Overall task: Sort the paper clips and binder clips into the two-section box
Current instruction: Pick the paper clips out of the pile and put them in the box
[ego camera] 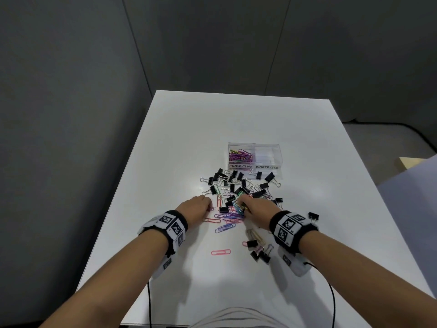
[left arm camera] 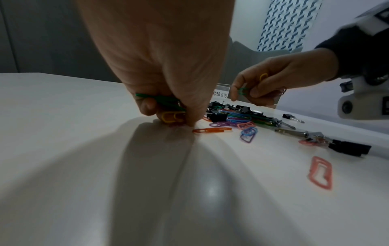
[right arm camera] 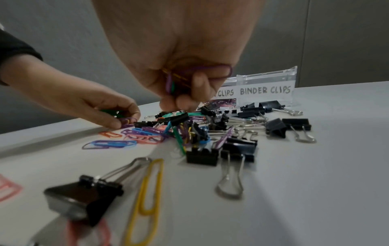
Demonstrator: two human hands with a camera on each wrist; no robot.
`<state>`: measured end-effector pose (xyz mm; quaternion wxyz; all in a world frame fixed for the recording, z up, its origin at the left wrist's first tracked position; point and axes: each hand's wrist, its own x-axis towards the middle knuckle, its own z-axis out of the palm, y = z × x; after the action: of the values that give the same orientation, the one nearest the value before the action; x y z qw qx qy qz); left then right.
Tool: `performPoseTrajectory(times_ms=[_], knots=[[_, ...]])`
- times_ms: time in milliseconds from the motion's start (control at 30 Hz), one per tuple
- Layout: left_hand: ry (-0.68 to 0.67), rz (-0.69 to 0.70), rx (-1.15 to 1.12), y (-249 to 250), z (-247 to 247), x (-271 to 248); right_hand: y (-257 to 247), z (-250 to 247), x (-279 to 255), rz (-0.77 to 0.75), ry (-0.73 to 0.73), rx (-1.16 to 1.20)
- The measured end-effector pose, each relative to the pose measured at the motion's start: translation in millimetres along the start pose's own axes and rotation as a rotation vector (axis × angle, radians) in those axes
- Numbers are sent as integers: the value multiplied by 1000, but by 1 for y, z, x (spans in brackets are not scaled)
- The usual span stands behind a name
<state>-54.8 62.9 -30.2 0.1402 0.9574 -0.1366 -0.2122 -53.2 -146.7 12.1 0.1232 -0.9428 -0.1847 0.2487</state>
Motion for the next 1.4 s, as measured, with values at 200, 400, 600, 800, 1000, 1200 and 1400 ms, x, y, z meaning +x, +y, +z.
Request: performPoseTrajectory(times_ms=[200, 400, 600, 800, 1000, 1200, 1400], knots=[[8, 14, 9, -1, -1, 2, -12, 8, 0, -47, -20, -4], [-17, -38, -19, 2, -7, 1, -27, 24, 3, -170, -57, -122], [-83, -73, -82, 1, -9, -5, -32, 29, 6, -134, -92, -146], [-98, -70, -101, 5, -11, -11, -30, 28, 3, -141, -111, -133], [-42, -71, 67, 13, -11, -18, -27, 16, -7, -77, -97, -57], [-114, -65, 104, 16, -9, -16, -39, 24, -20, -140, -171, -93], [-172, -88, 42, 16, -11, -14, -47, 47, -17, -200, -187, -179]])
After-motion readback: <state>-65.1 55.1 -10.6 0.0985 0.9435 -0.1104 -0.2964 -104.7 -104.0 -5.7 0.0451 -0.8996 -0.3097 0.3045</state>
